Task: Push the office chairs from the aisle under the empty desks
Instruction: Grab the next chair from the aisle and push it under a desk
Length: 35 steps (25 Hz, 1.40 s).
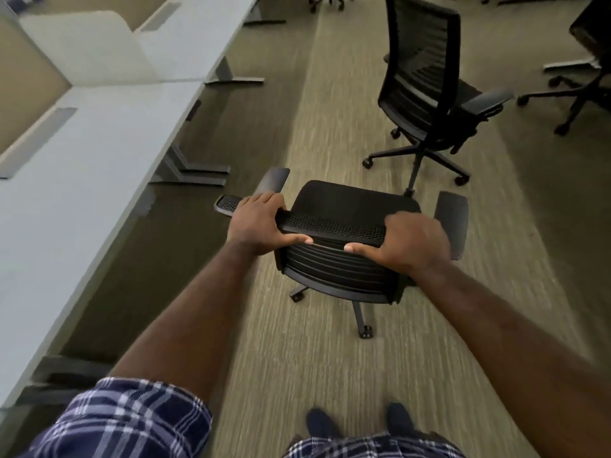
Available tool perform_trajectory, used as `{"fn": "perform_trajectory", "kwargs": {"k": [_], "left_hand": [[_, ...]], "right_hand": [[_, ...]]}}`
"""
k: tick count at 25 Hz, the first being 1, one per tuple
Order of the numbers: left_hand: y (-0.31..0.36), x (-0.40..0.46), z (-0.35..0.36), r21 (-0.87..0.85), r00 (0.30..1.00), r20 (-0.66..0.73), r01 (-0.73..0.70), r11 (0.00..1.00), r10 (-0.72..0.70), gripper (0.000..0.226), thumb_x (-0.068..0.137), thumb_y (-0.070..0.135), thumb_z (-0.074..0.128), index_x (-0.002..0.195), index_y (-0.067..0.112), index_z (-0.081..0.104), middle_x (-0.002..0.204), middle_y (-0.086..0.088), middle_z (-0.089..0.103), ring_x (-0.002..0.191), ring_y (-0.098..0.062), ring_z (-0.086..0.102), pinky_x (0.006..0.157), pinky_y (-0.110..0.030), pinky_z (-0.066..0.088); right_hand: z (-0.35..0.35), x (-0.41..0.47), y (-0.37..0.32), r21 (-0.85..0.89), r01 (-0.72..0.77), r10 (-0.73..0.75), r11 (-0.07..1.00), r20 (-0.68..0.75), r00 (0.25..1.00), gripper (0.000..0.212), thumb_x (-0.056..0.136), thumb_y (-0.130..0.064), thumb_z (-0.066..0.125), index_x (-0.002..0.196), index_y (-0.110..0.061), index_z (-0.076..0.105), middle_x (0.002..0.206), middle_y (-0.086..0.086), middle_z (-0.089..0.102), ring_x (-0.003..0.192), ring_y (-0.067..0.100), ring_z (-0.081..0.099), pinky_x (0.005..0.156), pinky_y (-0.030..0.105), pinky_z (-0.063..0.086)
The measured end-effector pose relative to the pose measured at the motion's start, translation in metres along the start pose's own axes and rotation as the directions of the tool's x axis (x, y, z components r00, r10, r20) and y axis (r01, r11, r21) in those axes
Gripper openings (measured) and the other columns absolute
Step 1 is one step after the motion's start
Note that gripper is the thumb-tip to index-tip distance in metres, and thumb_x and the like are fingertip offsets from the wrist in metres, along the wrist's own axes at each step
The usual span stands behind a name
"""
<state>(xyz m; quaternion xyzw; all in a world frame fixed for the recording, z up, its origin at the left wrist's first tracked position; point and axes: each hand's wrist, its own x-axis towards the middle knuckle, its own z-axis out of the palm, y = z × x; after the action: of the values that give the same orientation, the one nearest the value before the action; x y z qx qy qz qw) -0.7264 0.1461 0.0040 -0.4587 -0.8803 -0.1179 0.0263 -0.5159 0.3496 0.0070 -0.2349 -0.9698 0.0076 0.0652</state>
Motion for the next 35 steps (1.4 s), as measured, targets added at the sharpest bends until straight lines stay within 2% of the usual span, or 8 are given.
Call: {"fn": "perform_trajectory", "kwargs": {"k": [5,8,15,18,21,24,28,35], "left_hand": [[0.003,-0.05,-0.007,0.023,0.98,-0.069,0.189,0.982,-0.187,0.078,0.053,0.101,0.045,0.085,0.03,0.046,0.089,0.012,0.048,0.086,-0.012,0.049,0.085,-0.038,0.044],[0.009,-0.071,-0.005,0.012,0.95,-0.121,0.292,0.956,-0.289,0.076,0.053,0.101,0.044,0.084,0.032,0.044,0.088,0.013,0.047,0.082,-0.01,0.045,0.085,-0.038,0.044],[-0.001,-0.117,-0.017,0.046,0.83,-0.166,0.546,0.837,-0.533,0.08,0.049,0.104,0.042,0.086,0.033,0.043,0.091,0.012,0.047,0.091,-0.019,0.056,0.09,-0.041,0.046],[-0.012,-0.133,-0.02,0.054,0.771,-0.208,0.624,0.78,-0.602,0.082,0.05,0.105,0.039,0.088,0.033,0.048,0.091,0.013,0.048,0.09,-0.016,0.055,0.088,-0.038,0.044],[-0.028,-0.147,-0.021,0.061,0.703,-0.288,0.691,0.72,-0.65,0.086,0.053,0.105,0.038,0.09,0.029,0.055,0.089,0.015,0.048,0.084,-0.013,0.053,0.08,-0.031,0.037],[-0.044,-0.158,-0.021,0.074,0.644,-0.369,0.739,0.67,-0.67,0.087,0.056,0.104,0.036,0.089,0.027,0.058,0.089,0.009,0.056,0.08,-0.015,0.056,0.076,-0.031,0.037],[-0.067,-0.165,-0.028,0.072,0.57,-0.436,0.793,0.604,-0.697,0.088,0.057,0.105,0.031,0.086,0.025,0.057,0.085,0.005,0.059,0.078,-0.019,0.058,0.075,-0.033,0.041],[-0.112,-0.174,-0.04,0.057,0.434,-0.423,0.889,0.454,-0.795,0.089,0.057,0.105,0.029,0.086,0.024,0.054,0.084,0.005,0.054,0.076,-0.017,0.052,0.076,-0.034,0.039]], "right_hand": [[0.002,0.009,-0.01,0.012,0.201,-0.201,0.979,-0.015,0.979,0.099,0.056,-0.107,0.012,0.069,-0.017,0.052,0.065,0.0,0.045,0.057,0.021,0.043,0.053,0.031,0.033],[0.002,0.027,-0.012,0.007,0.324,-0.323,0.946,-0.022,0.946,0.098,0.055,-0.107,0.01,0.07,-0.017,0.046,0.065,0.002,0.043,0.058,0.021,0.042,0.054,0.032,0.033],[0.008,0.071,-0.056,0.03,0.559,-0.559,0.829,-0.019,0.829,0.103,0.053,-0.108,0.012,0.068,-0.016,0.054,0.062,0.002,0.045,0.057,0.023,0.047,0.053,0.032,0.038],[0.014,0.089,-0.083,0.037,0.633,-0.632,0.773,-0.038,0.774,0.103,0.052,-0.108,0.014,0.069,-0.016,0.056,0.064,0.003,0.051,0.058,0.025,0.048,0.052,0.033,0.037],[0.017,0.109,-0.115,0.031,0.692,-0.69,0.722,-0.055,0.722,0.1,0.053,-0.108,0.016,0.066,-0.017,0.055,0.062,0.002,0.053,0.055,0.023,0.045,0.048,0.028,0.03],[0.017,0.129,-0.145,0.04,0.734,-0.73,0.678,-0.075,0.679,0.093,0.054,-0.108,0.017,0.067,-0.022,0.049,0.063,-0.002,0.048,0.055,0.019,0.043,0.045,0.024,0.02],[0.019,0.159,-0.19,0.054,0.794,-0.792,0.606,-0.047,0.608,0.094,0.052,-0.108,0.015,0.074,-0.024,0.052,0.072,-0.005,0.051,0.064,0.016,0.047,0.05,0.027,0.029],[0.028,0.208,-0.272,0.086,0.873,-0.877,0.479,0.003,0.481,0.096,0.048,-0.109,0.017,0.08,-0.025,0.054,0.08,-0.004,0.056,0.071,0.018,0.052,0.059,0.03,0.04]]}}
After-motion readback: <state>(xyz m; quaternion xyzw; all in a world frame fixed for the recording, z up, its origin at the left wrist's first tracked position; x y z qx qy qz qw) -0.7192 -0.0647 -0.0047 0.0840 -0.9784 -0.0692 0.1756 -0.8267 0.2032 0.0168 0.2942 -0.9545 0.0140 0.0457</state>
